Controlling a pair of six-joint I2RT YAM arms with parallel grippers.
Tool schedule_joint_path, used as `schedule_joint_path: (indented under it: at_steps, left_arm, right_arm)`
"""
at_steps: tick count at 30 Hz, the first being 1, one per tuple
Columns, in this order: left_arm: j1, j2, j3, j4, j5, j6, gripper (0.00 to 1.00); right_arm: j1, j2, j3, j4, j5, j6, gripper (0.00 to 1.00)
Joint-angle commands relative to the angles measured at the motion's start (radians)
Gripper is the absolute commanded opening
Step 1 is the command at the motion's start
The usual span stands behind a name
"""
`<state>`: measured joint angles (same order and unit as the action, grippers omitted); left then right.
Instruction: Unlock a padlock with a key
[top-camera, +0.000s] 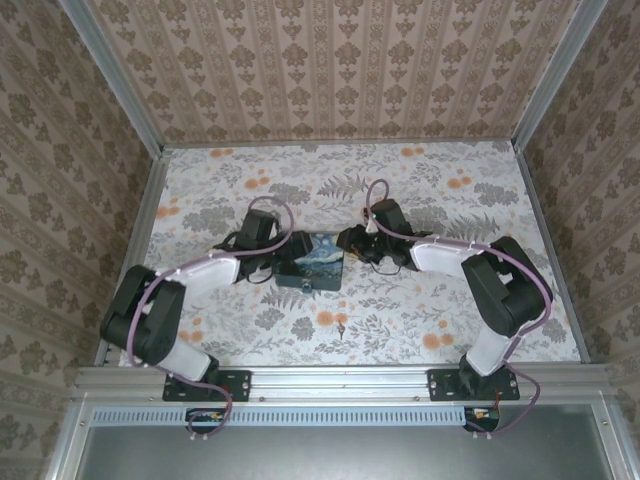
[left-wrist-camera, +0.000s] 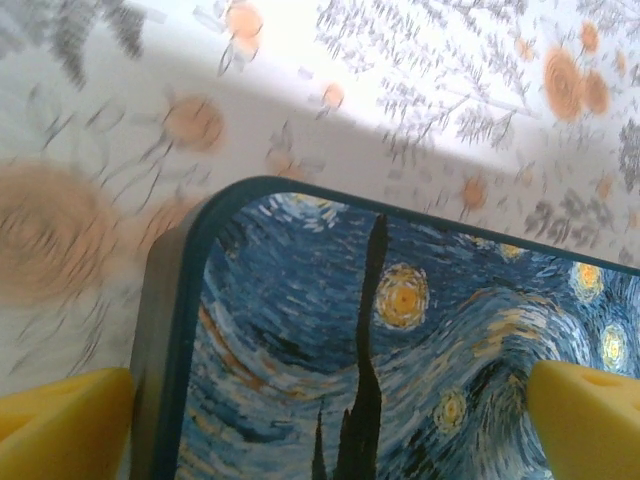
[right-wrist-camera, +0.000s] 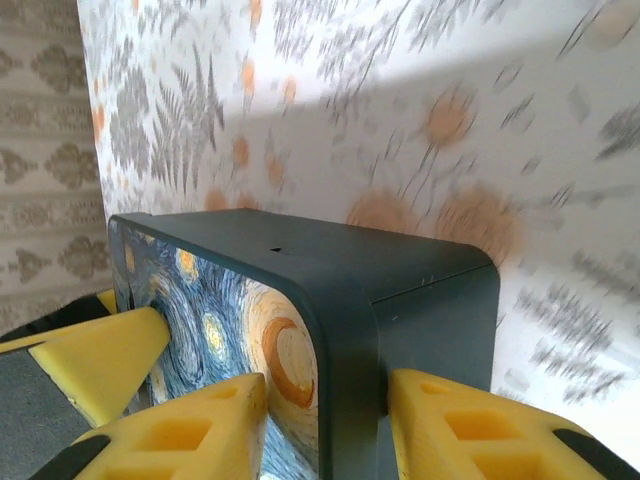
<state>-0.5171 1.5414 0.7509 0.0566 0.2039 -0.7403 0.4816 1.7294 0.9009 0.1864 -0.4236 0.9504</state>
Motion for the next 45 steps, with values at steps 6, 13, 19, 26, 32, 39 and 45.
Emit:
schedule_joint_path:
  at_steps: [6, 13, 19, 26, 32, 39, 45]
  left_arm:
    - [-0.047, 0.247, 0.207, 0.090, 0.158, -0.014, 1.00]
    - [-0.045, 0.277, 0.184, 0.167, 0.160, -0.075, 1.00]
    - [-0.050, 0.255, 0.143, 0.202, 0.147, -0.113, 1.00]
    - [-0.045, 0.247, 0.138, 0.181, 0.128, -0.099, 1.00]
    - [-0.013, 0.224, 0.143, 0.139, 0.080, -0.094, 1.00]
    - [0.089, 0.169, 0.112, 0.118, 0.058, -0.083, 1.00]
    - [0.154, 0.070, 0.069, 0.081, 0.091, -0.045, 1.00]
  right_arm:
    - [-0.078, 0.099, 0.118, 0.068, -0.054, 0.021, 0.40]
    - [-0.105, 0.125, 0.148, 0.050, -0.040, 0.008, 0.53]
    - [-0.123, 0.118, 0.176, 0.017, -0.038, -0.013, 0.64]
    - [-0.134, 0.110, 0.172, -0.013, -0.024, -0.034, 0.70]
    - [-0.169, 0.051, 0.088, -0.007, 0.016, -0.064, 0.76]
    - [-0.201, -0.132, -0.059, -0.087, 0.071, -0.149, 0.76]
    - [-0.150, -0.275, -0.152, -0.229, 0.049, -0.242, 0.72]
